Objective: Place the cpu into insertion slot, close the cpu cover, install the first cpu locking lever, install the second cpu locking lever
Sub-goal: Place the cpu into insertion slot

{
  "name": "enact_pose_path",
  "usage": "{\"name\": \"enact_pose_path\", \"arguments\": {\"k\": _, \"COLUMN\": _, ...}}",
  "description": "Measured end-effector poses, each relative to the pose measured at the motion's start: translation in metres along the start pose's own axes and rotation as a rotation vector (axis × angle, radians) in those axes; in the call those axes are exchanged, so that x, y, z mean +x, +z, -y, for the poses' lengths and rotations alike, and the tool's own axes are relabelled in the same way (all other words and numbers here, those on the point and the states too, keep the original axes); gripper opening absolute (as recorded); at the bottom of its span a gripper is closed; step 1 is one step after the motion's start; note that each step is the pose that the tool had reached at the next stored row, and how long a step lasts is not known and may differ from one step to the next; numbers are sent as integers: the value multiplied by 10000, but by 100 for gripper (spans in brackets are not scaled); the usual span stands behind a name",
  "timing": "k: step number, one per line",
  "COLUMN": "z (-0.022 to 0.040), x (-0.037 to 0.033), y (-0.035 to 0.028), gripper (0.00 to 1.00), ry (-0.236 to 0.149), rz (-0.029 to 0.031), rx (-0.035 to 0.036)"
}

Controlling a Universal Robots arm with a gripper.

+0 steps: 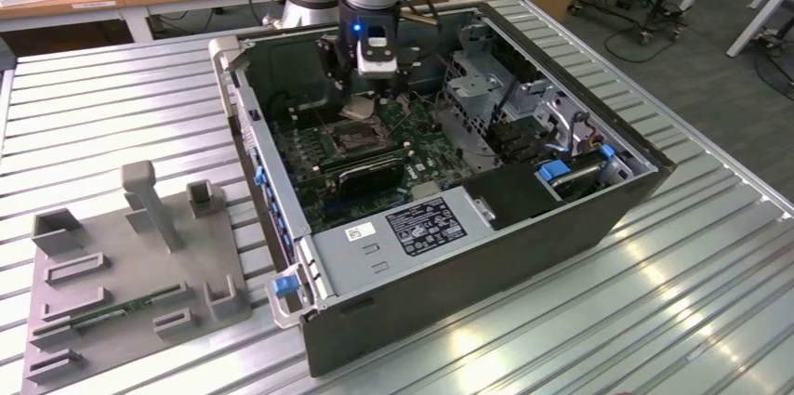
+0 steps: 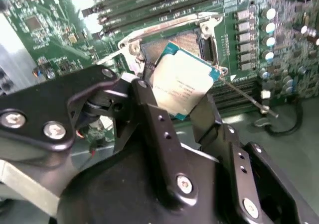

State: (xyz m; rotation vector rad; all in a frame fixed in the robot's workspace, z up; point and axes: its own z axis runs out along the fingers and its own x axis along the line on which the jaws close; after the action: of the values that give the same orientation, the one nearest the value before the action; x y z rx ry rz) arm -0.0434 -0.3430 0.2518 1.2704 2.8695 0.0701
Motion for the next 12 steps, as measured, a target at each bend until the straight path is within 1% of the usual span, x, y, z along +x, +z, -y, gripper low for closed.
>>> {"name": "enact_pose_path", "arguments": {"k": 12, "z": 1, "x": 0, "y": 30, "gripper": 54, "ry": 2172, "rz": 90, "rx": -34}}
